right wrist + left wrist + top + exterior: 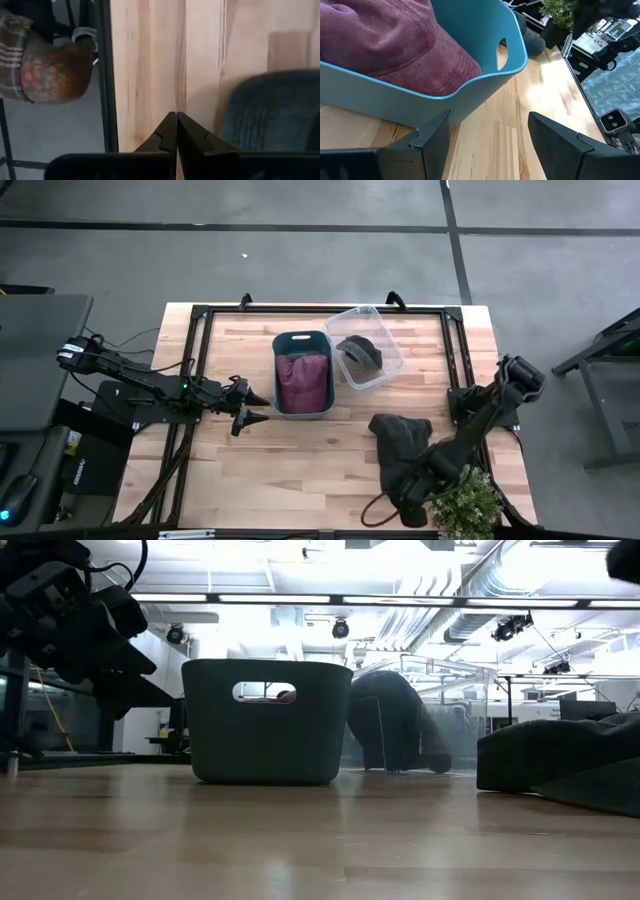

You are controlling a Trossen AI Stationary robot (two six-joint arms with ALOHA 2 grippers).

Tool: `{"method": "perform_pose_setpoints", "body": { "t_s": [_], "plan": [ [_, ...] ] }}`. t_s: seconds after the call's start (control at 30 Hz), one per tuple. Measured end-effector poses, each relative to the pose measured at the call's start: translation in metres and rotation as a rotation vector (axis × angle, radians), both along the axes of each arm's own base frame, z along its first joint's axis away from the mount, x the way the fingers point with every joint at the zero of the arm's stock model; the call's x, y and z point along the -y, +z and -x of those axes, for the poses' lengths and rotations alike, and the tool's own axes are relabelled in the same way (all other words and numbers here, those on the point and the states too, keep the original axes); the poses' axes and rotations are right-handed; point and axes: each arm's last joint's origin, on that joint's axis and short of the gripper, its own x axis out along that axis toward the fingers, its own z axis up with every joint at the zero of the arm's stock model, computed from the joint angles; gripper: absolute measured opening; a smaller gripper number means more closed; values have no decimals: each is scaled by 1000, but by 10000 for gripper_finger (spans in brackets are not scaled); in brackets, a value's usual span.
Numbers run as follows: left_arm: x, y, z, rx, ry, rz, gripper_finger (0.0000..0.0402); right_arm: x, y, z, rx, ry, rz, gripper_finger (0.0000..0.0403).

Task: Pick & Place hat
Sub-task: Put the black cap into the transparent bin

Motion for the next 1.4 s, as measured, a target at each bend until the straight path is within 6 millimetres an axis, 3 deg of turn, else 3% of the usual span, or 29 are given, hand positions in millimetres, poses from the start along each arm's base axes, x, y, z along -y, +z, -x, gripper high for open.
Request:
{"method": "perform_pose_setpoints", "body": {
  "t_s": [0.23, 0.7, 0.87, 1.17, 1.4],
  "plan": [
    [0, 0, 0, 0, 0, 0, 246, -3, -7, -1, -44, -29, -12, 25],
    [0, 0, 0, 0, 0, 0, 246, -4, -5, -7, 19, -23, -26, 181],
    [0, 0, 0, 0, 0, 0, 246, -1, -14, -7, 17, -24, 74, 182],
    [0, 0, 0, 0, 0, 0, 246, -14, -61, -15, -157, 13, 74, 172],
    [0, 0, 0, 0, 0, 0, 246, -15, -65, -16, -169, -49, 86, 172]
  ]
}}
